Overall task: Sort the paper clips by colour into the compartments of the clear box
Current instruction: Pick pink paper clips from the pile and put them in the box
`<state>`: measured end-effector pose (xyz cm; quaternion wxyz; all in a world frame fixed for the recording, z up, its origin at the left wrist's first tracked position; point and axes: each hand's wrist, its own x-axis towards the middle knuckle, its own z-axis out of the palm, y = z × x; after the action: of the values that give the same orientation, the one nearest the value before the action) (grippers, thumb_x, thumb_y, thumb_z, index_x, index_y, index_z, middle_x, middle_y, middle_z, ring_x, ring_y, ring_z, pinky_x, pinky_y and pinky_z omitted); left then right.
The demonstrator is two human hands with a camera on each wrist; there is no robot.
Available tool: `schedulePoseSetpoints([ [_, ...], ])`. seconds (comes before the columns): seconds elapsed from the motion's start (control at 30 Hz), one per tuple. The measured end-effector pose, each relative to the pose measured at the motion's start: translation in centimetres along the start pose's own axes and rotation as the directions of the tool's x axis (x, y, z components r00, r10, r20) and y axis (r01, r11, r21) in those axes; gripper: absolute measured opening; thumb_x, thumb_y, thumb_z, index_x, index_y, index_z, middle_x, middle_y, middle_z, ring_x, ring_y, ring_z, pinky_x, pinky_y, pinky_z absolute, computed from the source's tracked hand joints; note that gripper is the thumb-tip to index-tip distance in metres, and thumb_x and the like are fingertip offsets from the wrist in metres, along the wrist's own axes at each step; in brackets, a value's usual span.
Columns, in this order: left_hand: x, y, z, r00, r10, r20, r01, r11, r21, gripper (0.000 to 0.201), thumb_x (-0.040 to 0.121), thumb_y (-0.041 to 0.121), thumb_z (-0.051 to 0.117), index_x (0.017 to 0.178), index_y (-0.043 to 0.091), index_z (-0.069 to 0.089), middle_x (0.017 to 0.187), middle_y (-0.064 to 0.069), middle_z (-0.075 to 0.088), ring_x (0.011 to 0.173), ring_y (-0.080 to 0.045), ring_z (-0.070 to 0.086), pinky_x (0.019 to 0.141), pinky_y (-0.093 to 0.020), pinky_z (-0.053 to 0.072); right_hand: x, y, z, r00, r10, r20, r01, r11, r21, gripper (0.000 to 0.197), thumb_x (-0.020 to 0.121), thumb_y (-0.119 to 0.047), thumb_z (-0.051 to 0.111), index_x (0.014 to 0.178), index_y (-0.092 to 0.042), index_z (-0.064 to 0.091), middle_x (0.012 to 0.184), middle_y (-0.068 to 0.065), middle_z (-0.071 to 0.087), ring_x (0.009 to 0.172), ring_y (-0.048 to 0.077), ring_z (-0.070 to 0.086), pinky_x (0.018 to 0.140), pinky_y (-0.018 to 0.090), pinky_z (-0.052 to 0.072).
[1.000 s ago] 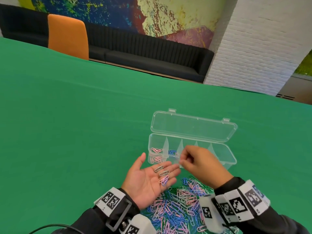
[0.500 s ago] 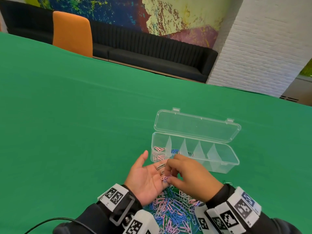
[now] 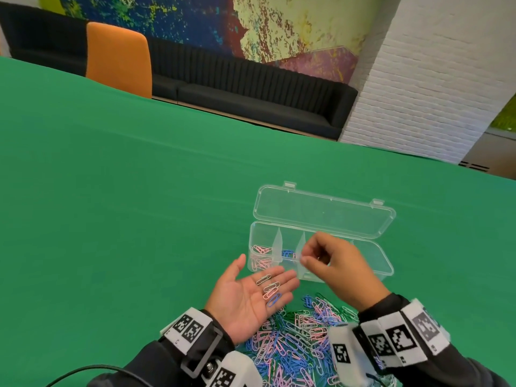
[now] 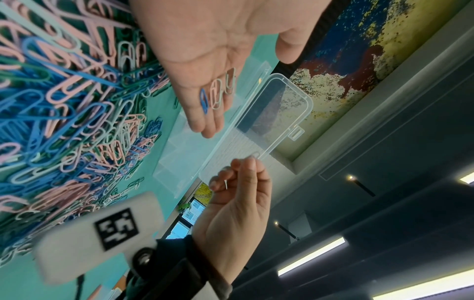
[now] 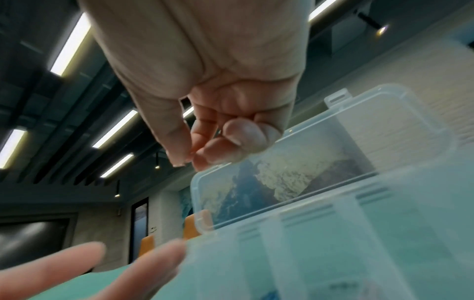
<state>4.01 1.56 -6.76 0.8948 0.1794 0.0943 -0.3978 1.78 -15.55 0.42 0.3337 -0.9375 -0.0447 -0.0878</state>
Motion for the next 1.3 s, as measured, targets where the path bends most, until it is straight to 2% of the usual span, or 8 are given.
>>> schedulePoseSetpoints([
  [0.1,0.1,0.0,-0.1,1.0,0.008,-0.005,-0.008,1.0,0.008,0.068,0.09,0.048,0.037,0.117,-0.013,0.052,0.119,-0.033,0.058,0.092,-0.041,0.067,0.076,-0.049,0.051,1.6,1.6,-1.8,0.991,0.089,-0.1,-0.094,0.994,-0.049,0.016,0.084,-0.013,0.066,0.075,-0.022,0.055,0.069,-0.007,0.057,0.059,0.005,0.047,0.058,0.017,0.038],
  [0.23,0.1,0.0,-0.2,1.0,0.01,0.006,-0.011,0.999,0.042,0.054,0.093,0.036,0.039,0.117,-0.011,0.053,0.117,-0.032,0.06,0.086,-0.039,0.069,0.069,-0.045,0.055,2.6,3.0,-2.8,0.98,0.176,-0.094,-0.192,0.961,-0.2,0.01,0.085,-0.02,0.065,0.086,-0.022,0.056,0.079,-0.004,0.057,0.064,0.007,0.047,0.062,0.024,0.038],
  [0.37,0.0,0.0,0.0,0.999,0.044,0.007,-0.044,0.998,0.053,0.046,0.081,0.024,0.045,0.111,-0.01,0.056,0.115,-0.03,0.061,0.088,-0.038,0.069,0.072,-0.045,0.054,1.6,1.6,-2.0,0.997,0.055,0.057,-0.047,0.989,-0.137,0.017,0.083,-0.016,0.066,0.078,-0.029,0.056,0.072,-0.008,0.056,0.059,0.004,0.045,0.06,0.021,0.039],
  [0.5,0.2,0.0,-0.1,0.997,0.071,0.009,-0.071,0.997,0.014,0.053,0.08,0.03,0.045,0.111,-0.012,0.055,0.114,-0.031,0.061,0.086,-0.038,0.068,0.073,-0.046,0.055,-0.1,-0.2,0.3,0.967,-0.08,0.243,0.11,0.988,-0.112,0.023,0.081,-0.017,0.067,0.073,-0.035,0.055,0.073,-0.01,0.056,0.064,0.004,0.048,0.066,0.023,0.044],
  [0.7,0.0,-0.1,0.0,0.995,0.022,0.097,-0.022,1.0,-0.009,0.071,0.081,0.051,0.042,0.107,-0.012,0.064,0.106,-0.026,0.062,0.089,-0.035,0.066,0.083,-0.047,0.052,-0.5,-1.0,2.4,0.95,-0.168,0.265,0.233,0.943,-0.236,0.013,0.081,-0.015,0.06,0.09,-0.024,0.062,0.081,-0.008,0.05,0.072,0.006,0.045,0.072,0.024,0.041],
  [0.97,-0.2,-0.1,0.0,0.996,0.01,0.09,-0.012,1.0,0.015,0.074,0.077,0.056,0.043,0.098,-0.011,0.068,0.09,-0.023,0.064,0.077,-0.034,0.068,0.072,-0.041,0.056,0.1,-0.9,2.6,0.892,-0.261,0.368,0.39,0.857,-0.338,0.011,0.081,-0.024,0.063,0.091,-0.021,0.064,0.087,-0.003,0.05,0.085,0.016,0.051,0.071,0.028,0.041],
  [1.13,-0.1,-0.1,-0.1,0.997,0.009,0.072,-0.009,1.0,-0.004,0.074,0.081,0.056,0.042,0.098,-0.012,0.068,0.091,-0.023,0.063,0.076,-0.033,0.067,0.073,-0.043,0.056,0.1,-1.1,2.6,0.842,-0.39,0.373,0.524,0.757,-0.39,0.008,0.071,-0.03,0.059,0.071,-0.023,0.062,0.069,-0.005,0.051,0.063,0.017,0.055,0.048,0.023,0.04],
  [1.3,0.0,0.0,-0.2,0.999,0.007,0.037,-0.007,1.0,-0.005,0.071,0.088,0.053,0.038,0.099,-0.011,0.065,0.096,-0.025,0.061,0.082,-0.032,0.065,0.074,-0.042,0.056,0.4,-1.4,3.3,0.815,-0.453,0.361,0.574,0.712,-0.405,0.02,0.076,-0.031,0.045,0.069,-0.019,0.059,0.068,-0.005,0.052,0.062,0.015,0.053,0.049,0.019,0.04],
])
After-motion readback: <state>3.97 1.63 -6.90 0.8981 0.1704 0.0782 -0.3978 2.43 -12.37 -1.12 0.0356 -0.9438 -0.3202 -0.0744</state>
